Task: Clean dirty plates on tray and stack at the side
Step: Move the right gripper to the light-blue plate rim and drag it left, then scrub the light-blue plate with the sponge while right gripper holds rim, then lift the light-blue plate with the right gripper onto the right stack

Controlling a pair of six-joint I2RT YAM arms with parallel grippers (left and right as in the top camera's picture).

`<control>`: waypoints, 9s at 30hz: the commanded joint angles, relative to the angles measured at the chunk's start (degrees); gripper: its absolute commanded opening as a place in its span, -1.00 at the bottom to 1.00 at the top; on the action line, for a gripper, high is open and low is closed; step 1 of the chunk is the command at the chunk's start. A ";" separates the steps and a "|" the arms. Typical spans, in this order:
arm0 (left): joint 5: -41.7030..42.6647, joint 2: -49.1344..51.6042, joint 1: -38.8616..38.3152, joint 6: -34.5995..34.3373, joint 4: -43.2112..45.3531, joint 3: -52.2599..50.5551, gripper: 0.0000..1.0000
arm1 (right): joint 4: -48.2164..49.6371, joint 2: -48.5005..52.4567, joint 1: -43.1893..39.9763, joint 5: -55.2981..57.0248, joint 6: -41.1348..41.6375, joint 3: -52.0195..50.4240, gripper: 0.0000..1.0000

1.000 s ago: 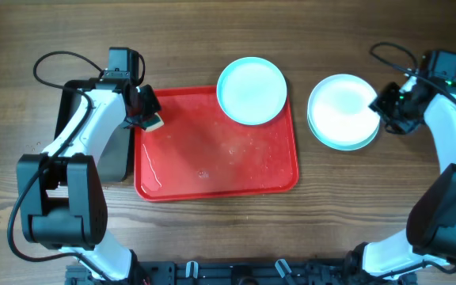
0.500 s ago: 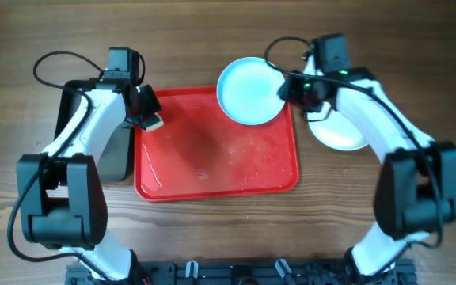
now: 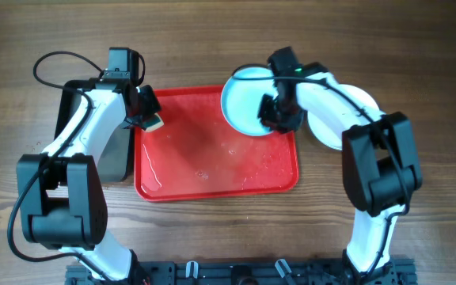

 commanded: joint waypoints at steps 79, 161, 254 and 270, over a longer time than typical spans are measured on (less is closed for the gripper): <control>3.21 5.51 -12.79 16.35 2.93 -1.81 -0.92 | 16.59 7.43 5.88 -12.90 -4.61 0.94 -0.92; 3.50 8.74 -12.55 4.13 12.81 -1.79 -0.92 | 16.59 7.43 6.51 -15.21 -6.12 0.94 -0.91; 23.28 9.09 -14.08 3.67 8.76 -1.51 -0.92 | 16.70 7.43 6.45 -16.72 -7.67 0.94 -0.92; -3.80 9.05 -4.85 -6.16 -11.76 12.76 -0.92 | 13.11 2.38 5.49 -8.83 -7.45 0.94 -0.91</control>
